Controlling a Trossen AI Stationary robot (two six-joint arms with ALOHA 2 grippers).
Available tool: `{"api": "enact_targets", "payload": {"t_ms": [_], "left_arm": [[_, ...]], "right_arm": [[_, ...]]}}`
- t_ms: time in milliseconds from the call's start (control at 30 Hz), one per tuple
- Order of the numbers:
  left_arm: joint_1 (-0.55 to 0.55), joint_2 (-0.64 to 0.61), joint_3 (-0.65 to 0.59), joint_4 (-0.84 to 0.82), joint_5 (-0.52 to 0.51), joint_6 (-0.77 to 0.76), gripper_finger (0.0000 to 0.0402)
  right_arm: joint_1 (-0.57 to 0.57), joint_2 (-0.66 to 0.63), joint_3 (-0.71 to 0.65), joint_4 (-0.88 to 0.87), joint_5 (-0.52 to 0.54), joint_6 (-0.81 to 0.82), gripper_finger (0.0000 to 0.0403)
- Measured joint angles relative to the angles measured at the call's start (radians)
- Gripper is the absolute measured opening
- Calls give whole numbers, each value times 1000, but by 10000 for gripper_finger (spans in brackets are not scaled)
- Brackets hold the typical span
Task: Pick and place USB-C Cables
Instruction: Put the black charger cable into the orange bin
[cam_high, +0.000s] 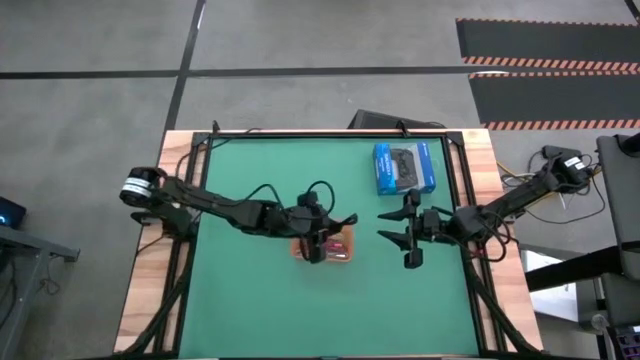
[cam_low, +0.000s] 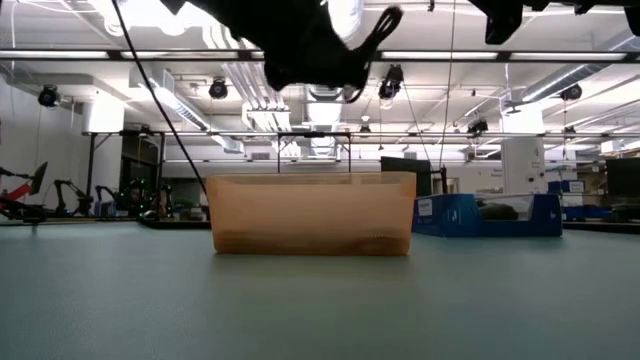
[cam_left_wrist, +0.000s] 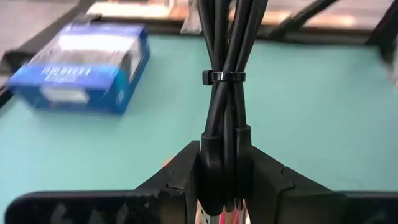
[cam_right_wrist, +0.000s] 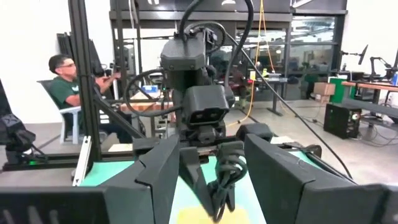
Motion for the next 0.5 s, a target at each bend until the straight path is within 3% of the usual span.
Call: {"api": "enact_targets", "payload": {"t_ms": [267, 500], "left_arm": [[1, -38, 85, -473, -19, -76, 78], [0, 3, 235, -785, 50, -62, 78]], "right_arm": [[1, -34, -6, -31, 1, 9, 171], [1, -56, -6, -52, 1, 18, 173]]}}
